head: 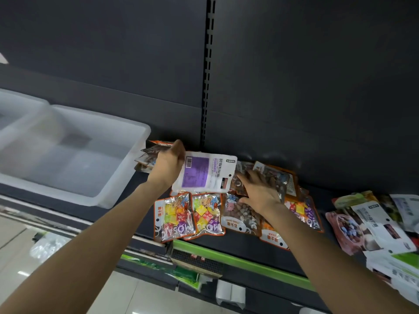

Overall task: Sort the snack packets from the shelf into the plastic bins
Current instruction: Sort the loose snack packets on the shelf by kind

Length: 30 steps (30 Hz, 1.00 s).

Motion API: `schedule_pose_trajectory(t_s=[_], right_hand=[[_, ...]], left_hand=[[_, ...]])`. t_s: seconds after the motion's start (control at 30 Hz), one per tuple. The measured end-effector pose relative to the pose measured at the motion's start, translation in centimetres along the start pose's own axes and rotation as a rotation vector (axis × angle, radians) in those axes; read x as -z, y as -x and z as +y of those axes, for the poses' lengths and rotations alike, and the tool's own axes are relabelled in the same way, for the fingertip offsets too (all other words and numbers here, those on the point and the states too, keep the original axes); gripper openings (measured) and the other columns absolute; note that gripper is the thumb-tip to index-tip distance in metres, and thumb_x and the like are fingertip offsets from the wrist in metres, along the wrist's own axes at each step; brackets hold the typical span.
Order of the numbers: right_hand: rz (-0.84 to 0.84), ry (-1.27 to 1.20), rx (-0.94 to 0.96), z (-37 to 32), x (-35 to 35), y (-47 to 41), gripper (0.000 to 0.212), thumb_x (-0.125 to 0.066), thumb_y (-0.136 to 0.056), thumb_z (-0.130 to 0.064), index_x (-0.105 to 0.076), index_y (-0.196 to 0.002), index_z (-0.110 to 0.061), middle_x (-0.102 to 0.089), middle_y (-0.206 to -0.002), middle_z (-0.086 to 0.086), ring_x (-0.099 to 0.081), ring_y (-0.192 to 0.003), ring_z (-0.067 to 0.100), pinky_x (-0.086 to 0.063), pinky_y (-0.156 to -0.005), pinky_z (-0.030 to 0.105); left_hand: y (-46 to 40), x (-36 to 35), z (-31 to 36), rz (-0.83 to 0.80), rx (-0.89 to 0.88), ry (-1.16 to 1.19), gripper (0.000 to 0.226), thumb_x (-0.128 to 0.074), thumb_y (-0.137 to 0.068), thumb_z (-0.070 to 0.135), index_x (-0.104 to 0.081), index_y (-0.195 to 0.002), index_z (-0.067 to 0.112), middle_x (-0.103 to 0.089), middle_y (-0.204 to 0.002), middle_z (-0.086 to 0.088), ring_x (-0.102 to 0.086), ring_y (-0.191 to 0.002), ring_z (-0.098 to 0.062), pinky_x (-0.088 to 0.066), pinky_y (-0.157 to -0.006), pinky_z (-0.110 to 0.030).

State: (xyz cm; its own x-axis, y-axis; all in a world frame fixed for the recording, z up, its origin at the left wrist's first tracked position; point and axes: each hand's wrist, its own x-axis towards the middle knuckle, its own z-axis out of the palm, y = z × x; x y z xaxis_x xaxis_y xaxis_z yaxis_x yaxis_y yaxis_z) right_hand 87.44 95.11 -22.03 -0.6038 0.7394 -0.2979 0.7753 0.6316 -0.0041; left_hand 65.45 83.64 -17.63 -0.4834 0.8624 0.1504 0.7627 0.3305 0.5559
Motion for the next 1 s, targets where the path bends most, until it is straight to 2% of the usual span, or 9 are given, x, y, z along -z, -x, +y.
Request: schedule_pose_trajectory(t_s=[0.2,0.4,0.47,0.57,0.67,0.73,0.8,0.9,1.0], right_hand=[[0.035,-0.046,-0.003,0.7,1.3,0.0,0.061,-0.048,-0.098,-0.028,-0.016,-0.149,-0.033,-0.015,-0.158,-0.001,-0.027,-0.141,0.024,-0.037,-0.105,0.046],[0.112,-0.776,-0.091,1.6,3.0,0.7,0.084,-0.066,-0.086,-0.031,-0.011,-0.149,-0.036,-0.022,-0.156,-0.003,-0.027,-0.141,0.024,-0.027,-0.114,0.046],[0.213,-0.9,-0.091,1.4,3.9,1.1,0.092,-0.068,-0.085,-0.028,-0.004,-0.149,-0.039,-0.016,-0.158,-0.002,-0.021,-0.144,0.025,-0.025,-0.114,0.05],[0.49,-0.844,-0.057,2.3,4.8,2.0,0.091,-0.07,-0.084,-0.022,-0.009,-0.148,-0.039,-0.015,-0.157,0.004,-0.017,-0.143,0.025,-0.026,-0.11,0.048],[0.632,-0.567,-0.057,5.2,4.2,2.9,0.047,-0.065,-0.087,-0.014,-0.053,-0.132,-0.019,-0.039,-0.146,0.009,-0.031,-0.137,0.028,-0.032,-0.108,0.044],[0.605,-0.428,-0.133,7.1,4.1,3.9,0.021,-0.058,-0.092,-0.02,-0.063,-0.11,-0.011,-0.06,-0.121,0.011,-0.054,-0.116,0.03,-0.045,-0.093,0.044],[0.559,-0.288,-0.209,8.5,4.2,5.2,0.021,-0.048,-0.096,-0.031,-0.057,-0.105,-0.013,-0.064,-0.095,0.01,-0.062,-0.088,0.03,-0.049,-0.072,0.04],[0.544,-0.18,-0.363,11.1,3.6,7.2,0.027,-0.042,-0.099,-0.034,-0.05,-0.113,-0.012,-0.062,-0.09,0.012,-0.061,-0.084,0.033,-0.041,-0.064,0.034],[0.648,-0.243,-0.496,14.2,2.0,9.8,0.028,-0.048,-0.097,-0.023,-0.052,-0.116,-0.003,-0.061,-0.087,0.025,-0.06,-0.081,0.042,-0.04,-0.062,0.038]], left_hand=[[-0.4,0.6,0.2,0.091,0.155,0.247,0.018,-0.042,-0.099,0.011,-0.046,-0.116,0.007,-0.058,-0.098,-0.013,-0.056,-0.074,-0.021,-0.05,-0.057,-0.032],[0.0,0.7,3.4,0.067,0.031,0.3,0.011,-0.041,-0.1,0.012,-0.048,-0.108,0.008,-0.063,-0.085,-0.008,-0.06,-0.06,-0.017,-0.046,-0.045,-0.019],[0.1,0.2,5.4,0.055,-0.086,0.319,0.008,-0.04,-0.1,0.012,-0.047,-0.104,0.01,-0.064,-0.079,-0.007,-0.064,-0.062,-0.022,-0.052,-0.048,-0.028],[-0.2,-1.9,7.9,-0.057,-0.266,0.236,0.01,-0.036,-0.101,0.017,-0.045,-0.101,0.013,-0.057,-0.064,-0.007,-0.058,-0.054,-0.029,-0.051,-0.05,-0.042],[0.1,-4.2,10.0,-0.162,-0.383,0.209,0.007,-0.038,-0.1,0.019,-0.042,-0.097,0.025,-0.057,-0.067,-0.011,-0.056,-0.058,-0.03,-0.05,-0.058,-0.046],[0.3,-5.4,11.3,-0.154,-0.412,0.282,0.007,-0.041,-0.099,0.019,-0.045,-0.098,0.025,-0.056,-0.066,-0.008,-0.052,-0.057,-0.026,-0.048,-0.058,-0.04],[0.3,-6.3,12.6,-0.144,-0.429,0.296,0.013,-0.041,-0.1,0.024,-0.051,-0.108,0.023,-0.06,-0.071,-0.006,-0.054,-0.058,-0.024,-0.046,-0.059,-0.035],[-0.4,-8.4,14.4,-0.267,-0.313,0.282,0.047,-0.05,-0.096,0.03,-0.032,-0.14,0.027,-0.059,-0.123,-0.009,-0.059,-0.104,-0.028,-0.049,-0.088,-0.042],[-0.4,-11.7,15.6,-0.468,-0.261,0.035,0.079,-0.058,-0.091,0.038,-0.008,-0.151,0.026,-0.023,-0.154,-0.006,-0.022,-0.141,-0.026,-0.026,-0.113,-0.041]])
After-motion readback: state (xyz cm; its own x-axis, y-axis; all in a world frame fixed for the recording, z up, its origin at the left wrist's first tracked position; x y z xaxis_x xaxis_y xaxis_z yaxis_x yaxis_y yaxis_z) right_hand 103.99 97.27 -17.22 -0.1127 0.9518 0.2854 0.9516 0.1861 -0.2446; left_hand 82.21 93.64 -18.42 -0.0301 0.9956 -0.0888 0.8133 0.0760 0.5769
